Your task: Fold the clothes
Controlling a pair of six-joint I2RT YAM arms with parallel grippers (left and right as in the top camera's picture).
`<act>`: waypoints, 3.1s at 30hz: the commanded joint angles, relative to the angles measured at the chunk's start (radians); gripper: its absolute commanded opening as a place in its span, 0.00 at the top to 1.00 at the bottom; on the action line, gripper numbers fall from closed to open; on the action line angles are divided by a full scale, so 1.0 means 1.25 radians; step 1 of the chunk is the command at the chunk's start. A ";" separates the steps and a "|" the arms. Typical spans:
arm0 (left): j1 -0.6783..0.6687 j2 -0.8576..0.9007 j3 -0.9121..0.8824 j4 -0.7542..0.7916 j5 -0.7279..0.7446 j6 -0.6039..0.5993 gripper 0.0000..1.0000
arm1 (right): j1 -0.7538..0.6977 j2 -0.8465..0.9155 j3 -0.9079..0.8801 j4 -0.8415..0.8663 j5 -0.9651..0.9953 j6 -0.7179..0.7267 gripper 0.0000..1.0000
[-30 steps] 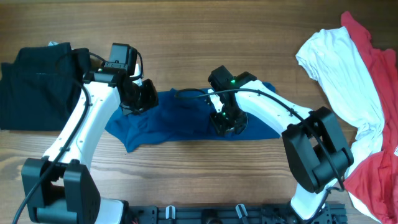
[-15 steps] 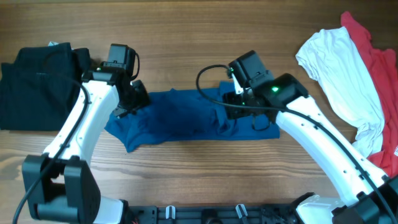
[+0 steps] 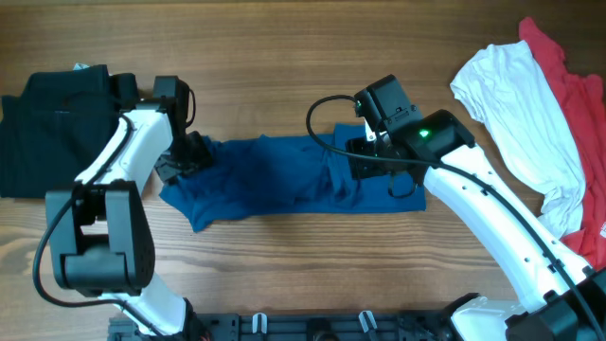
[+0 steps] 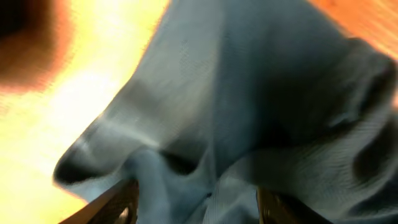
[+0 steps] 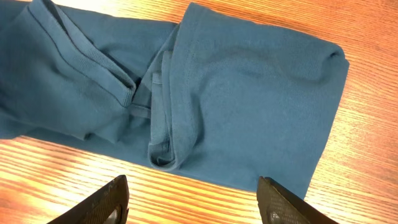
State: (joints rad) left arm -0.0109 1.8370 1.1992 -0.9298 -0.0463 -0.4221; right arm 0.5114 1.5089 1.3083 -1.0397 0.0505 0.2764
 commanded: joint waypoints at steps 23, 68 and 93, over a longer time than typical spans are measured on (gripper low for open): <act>0.002 0.010 -0.158 0.173 0.142 0.164 0.42 | -0.001 0.005 0.005 -0.005 0.017 0.031 0.32; 0.039 -0.149 0.135 -0.058 0.287 0.122 0.95 | -0.223 0.005 0.005 -0.037 0.086 0.051 0.32; -0.435 -0.129 0.135 0.121 0.224 -0.151 0.94 | -0.223 0.005 0.005 -0.070 0.055 0.031 0.32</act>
State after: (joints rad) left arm -0.5274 1.6752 1.3506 -0.8127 0.2546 -0.5426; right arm 0.2337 1.5089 1.3083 -1.1229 0.1375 0.3355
